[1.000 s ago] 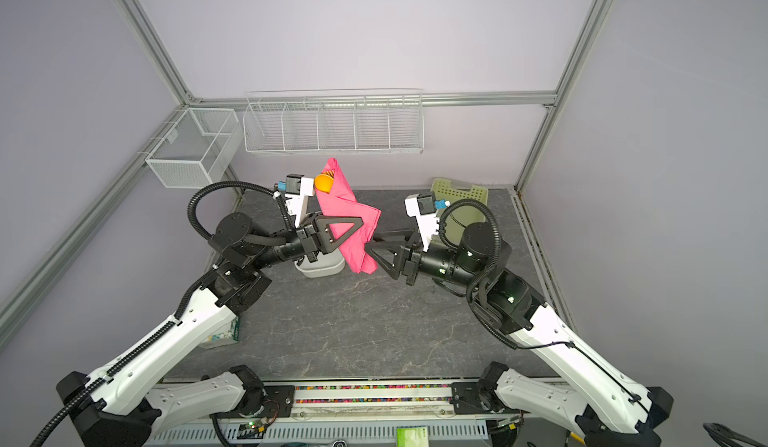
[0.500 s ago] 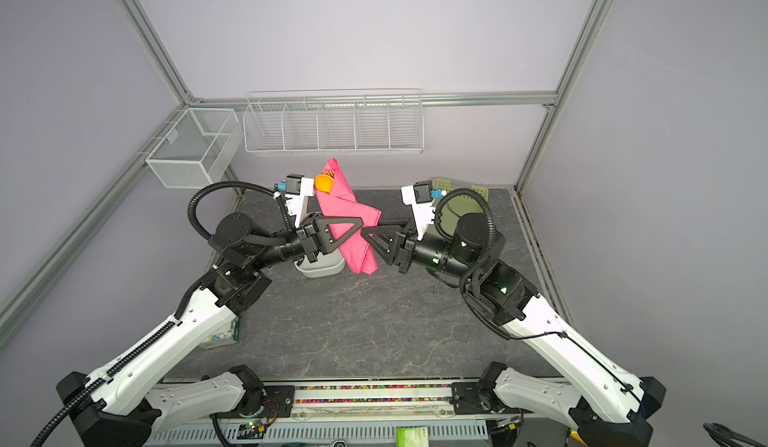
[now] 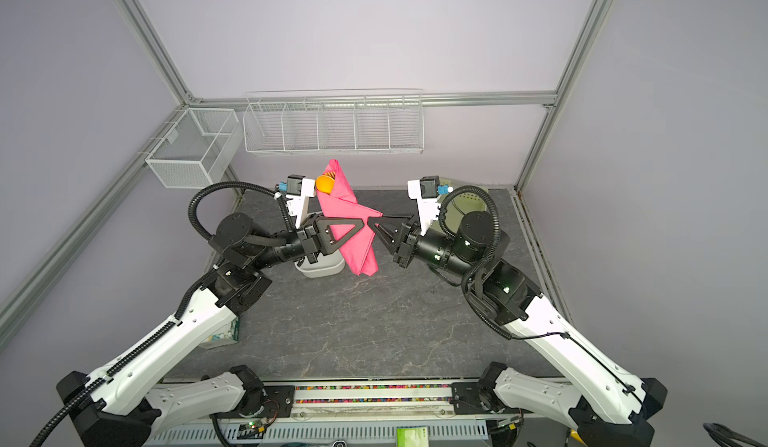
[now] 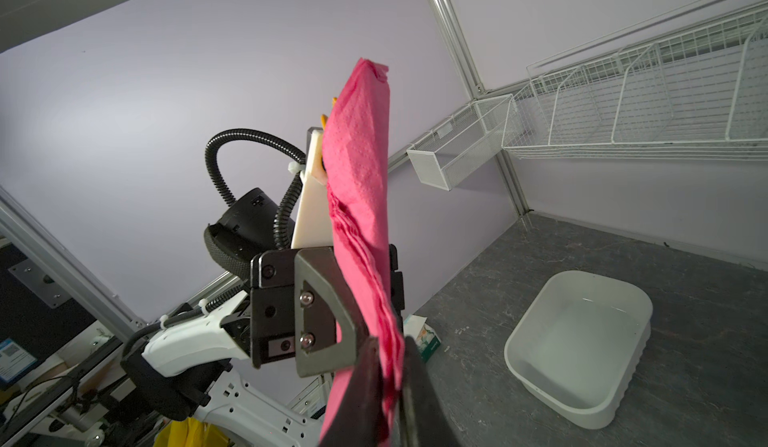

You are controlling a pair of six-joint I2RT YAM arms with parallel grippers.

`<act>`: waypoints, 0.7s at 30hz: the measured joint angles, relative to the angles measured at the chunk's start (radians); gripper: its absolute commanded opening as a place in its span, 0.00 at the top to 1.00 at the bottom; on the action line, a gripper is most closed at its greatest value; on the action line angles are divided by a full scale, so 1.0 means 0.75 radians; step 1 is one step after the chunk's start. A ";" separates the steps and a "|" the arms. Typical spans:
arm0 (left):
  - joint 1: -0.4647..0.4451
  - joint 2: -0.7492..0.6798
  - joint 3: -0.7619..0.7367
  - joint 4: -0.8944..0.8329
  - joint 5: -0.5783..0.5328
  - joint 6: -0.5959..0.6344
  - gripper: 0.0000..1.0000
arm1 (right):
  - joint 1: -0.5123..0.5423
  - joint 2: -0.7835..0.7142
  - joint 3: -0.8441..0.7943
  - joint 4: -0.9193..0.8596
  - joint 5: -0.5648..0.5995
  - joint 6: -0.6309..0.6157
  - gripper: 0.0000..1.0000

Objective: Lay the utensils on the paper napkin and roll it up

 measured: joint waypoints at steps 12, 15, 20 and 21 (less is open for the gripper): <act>-0.008 0.004 -0.012 0.050 0.027 -0.033 0.90 | -0.003 -0.018 0.001 -0.035 0.024 -0.012 0.93; -0.008 0.004 -0.013 0.051 0.032 -0.037 0.89 | -0.003 -0.019 0.001 -0.040 0.024 -0.012 0.93; -0.008 0.004 -0.013 0.050 0.036 -0.038 0.87 | -0.003 -0.023 0.001 -0.049 0.024 -0.012 0.93; -0.008 0.004 -0.013 0.050 0.036 -0.037 0.86 | -0.003 -0.024 0.001 -0.050 0.024 -0.012 0.93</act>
